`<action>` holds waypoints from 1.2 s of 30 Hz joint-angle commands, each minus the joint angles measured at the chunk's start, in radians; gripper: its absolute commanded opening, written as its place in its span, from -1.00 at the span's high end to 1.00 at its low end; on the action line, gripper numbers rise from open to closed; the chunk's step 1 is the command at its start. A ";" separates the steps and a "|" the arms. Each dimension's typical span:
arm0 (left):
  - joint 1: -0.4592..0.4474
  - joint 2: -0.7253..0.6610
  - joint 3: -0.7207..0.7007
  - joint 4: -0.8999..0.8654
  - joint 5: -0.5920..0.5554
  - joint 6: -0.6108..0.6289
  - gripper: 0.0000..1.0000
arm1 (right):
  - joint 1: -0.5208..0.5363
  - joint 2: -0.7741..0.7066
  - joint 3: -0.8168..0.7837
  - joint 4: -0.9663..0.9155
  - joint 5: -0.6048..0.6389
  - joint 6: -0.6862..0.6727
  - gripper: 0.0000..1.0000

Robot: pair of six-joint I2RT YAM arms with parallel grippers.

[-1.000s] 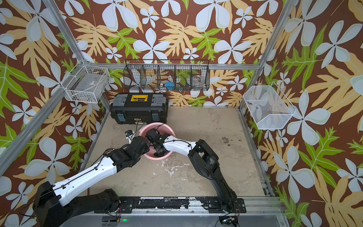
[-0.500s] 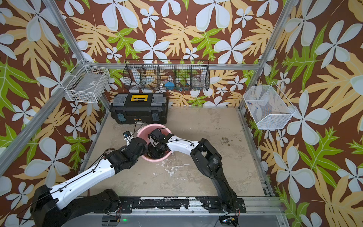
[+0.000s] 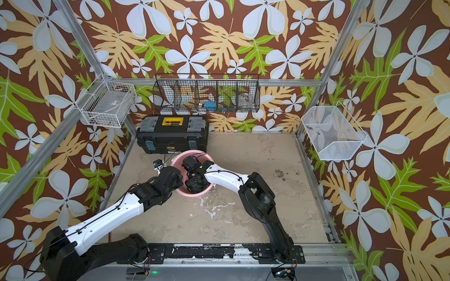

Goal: Wipe the inside of the bucket with a cloth
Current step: Wipe the dirt from the inside of the bucket.

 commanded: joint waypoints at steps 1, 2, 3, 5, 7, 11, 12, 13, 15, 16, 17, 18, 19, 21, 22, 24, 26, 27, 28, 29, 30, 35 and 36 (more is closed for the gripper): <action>0.005 0.022 0.018 0.047 -0.019 -0.003 1.00 | 0.006 0.029 0.027 -0.067 0.055 0.017 1.00; 0.005 0.027 0.021 0.046 -0.016 -0.002 1.00 | 0.007 0.039 0.034 -0.064 0.058 0.019 1.00; 0.005 0.029 0.021 0.048 -0.016 0.000 1.00 | 0.009 0.046 0.040 -0.065 0.063 0.021 1.00; 0.005 0.033 0.023 0.048 -0.016 0.004 1.00 | 0.016 0.057 0.057 -0.073 0.105 0.025 1.00; 0.005 0.036 0.032 0.037 -0.023 0.008 1.00 | 0.018 0.065 0.075 -0.094 0.163 0.033 1.00; 0.005 0.034 0.043 0.017 -0.056 0.006 1.00 | 0.012 0.060 0.113 -0.128 0.257 0.045 1.00; 0.005 0.035 0.047 0.012 -0.063 0.006 1.00 | 0.012 0.057 0.123 -0.137 0.281 0.045 1.00; 0.005 0.038 0.049 0.006 -0.071 0.005 1.00 | 0.012 0.053 0.136 -0.148 0.306 0.046 1.00; 0.005 0.045 0.053 -0.002 -0.077 0.003 1.00 | 0.010 0.049 0.160 -0.170 0.354 0.047 1.00; 0.005 0.047 0.051 -0.001 -0.075 -0.002 1.00 | 0.007 0.049 0.171 -0.183 0.372 0.050 1.00; 0.006 0.046 0.048 0.004 -0.071 -0.006 1.00 | 0.004 0.049 0.179 -0.197 0.376 0.055 1.00; 0.005 0.046 0.045 0.007 -0.067 -0.009 1.00 | -0.001 0.045 0.181 -0.201 0.378 0.058 1.00; 0.005 0.046 0.041 0.010 -0.063 -0.015 1.00 | -0.005 0.037 0.180 -0.203 0.384 0.062 1.00; 0.005 0.046 0.035 0.012 -0.062 -0.018 1.00 | -0.008 0.019 0.180 -0.210 0.404 0.069 1.00; 0.005 0.045 0.032 0.013 -0.064 -0.019 1.00 | -0.009 0.008 0.180 -0.214 0.420 0.069 1.00; 0.005 0.044 0.025 0.013 -0.071 -0.017 1.00 | -0.011 -0.014 0.187 -0.226 0.445 0.068 1.00; 0.005 0.039 0.021 0.015 -0.073 -0.015 1.00 | -0.014 -0.036 0.191 -0.241 0.467 0.063 1.00; 0.005 0.040 0.020 0.014 -0.073 -0.015 1.00 | -0.015 -0.047 0.191 -0.245 0.470 0.062 1.00; 0.006 0.041 0.021 0.015 -0.074 -0.015 1.00 | -0.016 -0.060 0.181 -0.240 0.470 0.059 1.00; 0.005 0.044 0.021 0.015 -0.073 -0.015 1.00 | -0.017 -0.073 0.176 -0.237 0.471 0.058 1.00; 0.005 0.046 0.022 0.015 -0.072 -0.017 1.00 | -0.019 -0.081 0.173 -0.237 0.471 0.060 1.00; 0.005 0.065 0.036 0.014 -0.068 -0.012 1.00 | -0.013 -0.095 0.175 -0.245 0.451 0.057 1.00; 0.005 0.069 0.038 0.015 -0.067 -0.010 1.00 | -0.013 -0.094 0.173 -0.248 0.454 0.057 1.00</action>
